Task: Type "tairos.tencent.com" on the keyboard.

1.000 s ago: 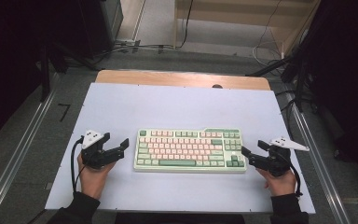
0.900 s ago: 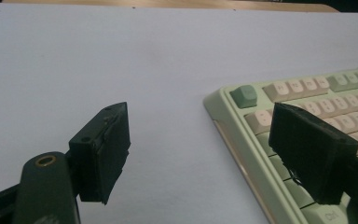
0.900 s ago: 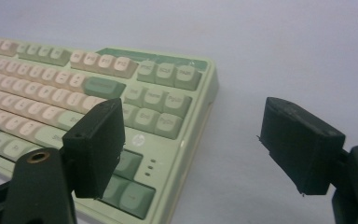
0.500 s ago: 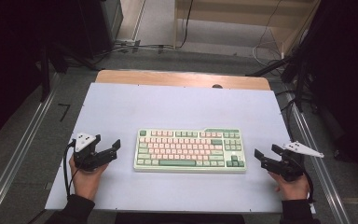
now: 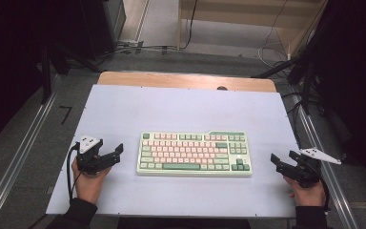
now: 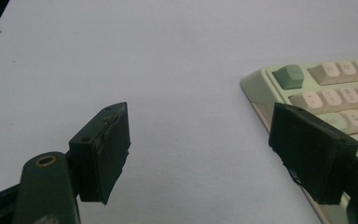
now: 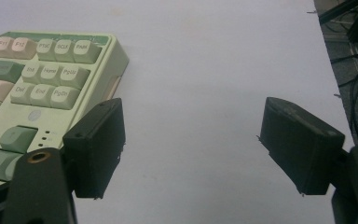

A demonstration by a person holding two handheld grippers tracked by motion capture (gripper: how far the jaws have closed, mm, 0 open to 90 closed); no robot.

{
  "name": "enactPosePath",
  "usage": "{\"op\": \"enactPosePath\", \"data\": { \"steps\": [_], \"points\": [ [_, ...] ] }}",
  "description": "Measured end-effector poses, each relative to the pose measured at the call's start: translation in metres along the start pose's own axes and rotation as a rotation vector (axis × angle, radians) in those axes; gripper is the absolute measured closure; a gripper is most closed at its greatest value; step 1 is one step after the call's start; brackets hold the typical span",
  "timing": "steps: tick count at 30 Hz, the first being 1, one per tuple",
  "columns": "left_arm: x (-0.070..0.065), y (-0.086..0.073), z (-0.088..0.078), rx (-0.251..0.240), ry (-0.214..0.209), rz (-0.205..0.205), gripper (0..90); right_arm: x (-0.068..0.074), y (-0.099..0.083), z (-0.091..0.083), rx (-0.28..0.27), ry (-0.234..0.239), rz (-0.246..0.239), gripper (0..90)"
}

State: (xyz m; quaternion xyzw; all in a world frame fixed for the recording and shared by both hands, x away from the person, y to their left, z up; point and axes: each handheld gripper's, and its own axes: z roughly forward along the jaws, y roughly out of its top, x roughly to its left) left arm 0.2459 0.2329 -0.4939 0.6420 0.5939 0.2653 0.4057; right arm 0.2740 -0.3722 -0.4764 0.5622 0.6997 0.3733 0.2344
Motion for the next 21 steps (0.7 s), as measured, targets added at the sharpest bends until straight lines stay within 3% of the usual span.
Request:
{"op": "enactPosePath", "data": {
  "steps": [10,21],
  "points": [
    [0.0059,0.0013,0.0025,-0.013,0.049,-0.019,21.0,0.0005,-0.0003,0.0025,0.005,-0.004,-0.003,20.2],
    [0.0082,0.0015,0.0033,-0.015,0.052,-0.026,20.9,0.0007,-0.0003,0.0032,0.007,-0.007,-0.006,19.4]
  ]
}}
